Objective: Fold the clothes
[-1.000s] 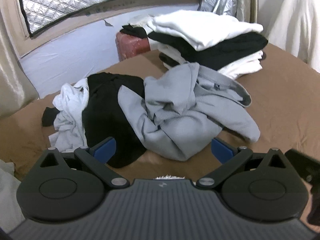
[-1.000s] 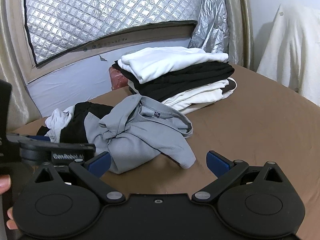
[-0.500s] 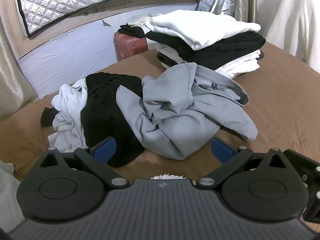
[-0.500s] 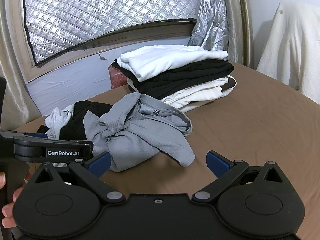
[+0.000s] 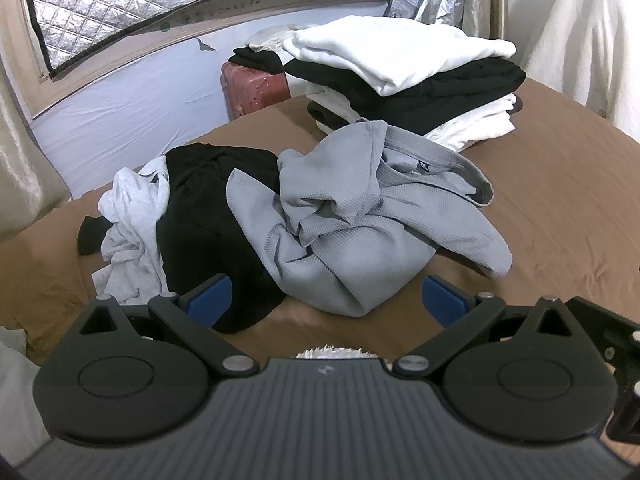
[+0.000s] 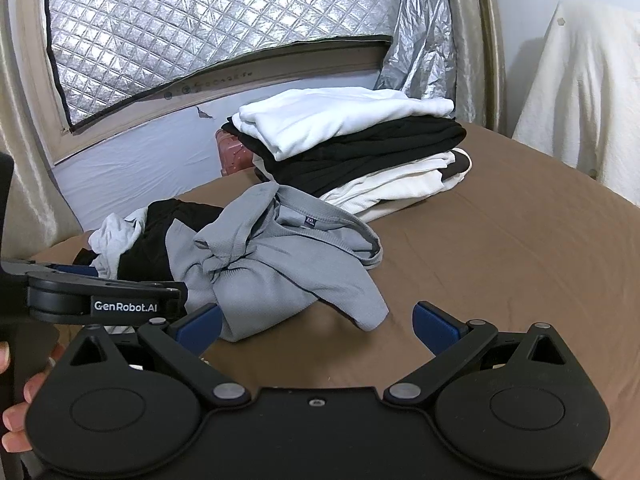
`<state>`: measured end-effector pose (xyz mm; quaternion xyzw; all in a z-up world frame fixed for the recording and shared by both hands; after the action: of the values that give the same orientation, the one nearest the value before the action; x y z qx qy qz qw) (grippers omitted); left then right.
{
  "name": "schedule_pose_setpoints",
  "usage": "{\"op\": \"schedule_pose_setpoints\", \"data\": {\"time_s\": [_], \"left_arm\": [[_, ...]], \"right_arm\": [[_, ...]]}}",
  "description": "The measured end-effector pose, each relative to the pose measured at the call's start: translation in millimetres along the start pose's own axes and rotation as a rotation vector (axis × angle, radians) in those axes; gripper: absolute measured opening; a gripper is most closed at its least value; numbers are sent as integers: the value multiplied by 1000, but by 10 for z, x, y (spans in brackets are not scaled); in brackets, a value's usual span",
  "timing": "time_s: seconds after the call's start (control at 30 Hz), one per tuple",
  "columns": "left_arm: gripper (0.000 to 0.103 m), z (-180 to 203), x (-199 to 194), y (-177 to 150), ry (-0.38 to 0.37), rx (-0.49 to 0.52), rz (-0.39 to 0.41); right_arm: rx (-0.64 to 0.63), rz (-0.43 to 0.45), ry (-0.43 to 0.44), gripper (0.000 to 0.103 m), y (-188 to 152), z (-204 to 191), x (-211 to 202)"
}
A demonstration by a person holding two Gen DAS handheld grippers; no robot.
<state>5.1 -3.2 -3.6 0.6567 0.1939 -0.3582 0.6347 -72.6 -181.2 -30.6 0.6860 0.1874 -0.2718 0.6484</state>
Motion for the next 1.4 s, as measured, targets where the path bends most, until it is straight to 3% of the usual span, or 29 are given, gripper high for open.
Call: {"op": "schedule_pose_setpoints", "data": {"time_s": [0.33,0.4,0.5,0.57,0.63,0.7,0.77,0.93,1.1,1.23,1.33,1.4], "left_arm": [[103,-46,65,-9,-7,-8,-18],[103,-106,102,11,-28,-32,-25],[103,-234,179,65,-70,-80,-37],[103,-343,268,166,-94,-125,-53],[103,-484,388,380,-58,-232,-45],[103,-554,517,594,-65,-323,-17],[103,-590,703,788,-84,-387,-21],[103,-619,1258,928,20,-496,-46],[103,-816,1749,475,8,-570,-100],[103,-1042,1843,365,-106,-690,-93],[103,-1151,2038,299,-198,-766,-110],[103,-1207,2224,214,-286,-837,-150]], "right_arm": [[4,-10,8,103,-32,23,38],[11,-5,42,103,-38,34,63],[64,-13,159,103,-1,112,181],[143,-83,267,103,54,211,388],[260,-193,339,103,110,315,673],[400,-276,377,103,156,421,988],[460,-327,372,103,212,449,1261],[457,-326,342,103,331,404,1756],[507,-275,339,103,323,487,2207],[513,-235,287,103,371,496,2676],[531,-260,276,103,373,472,3064],[510,-281,345,84,341,338,3220]]}}
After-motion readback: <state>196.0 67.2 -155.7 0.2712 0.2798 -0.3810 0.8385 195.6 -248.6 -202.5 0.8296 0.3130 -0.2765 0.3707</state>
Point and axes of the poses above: each gripper's, at about its wrist camera, not at the fingertips, and x roughly the way its jaws point, z to its right, y to its top, the point moved 1 cm from there along x, roughly the way its jaws point, and after that the axes turned 13 degrees about -y, right-handed, at the moved point
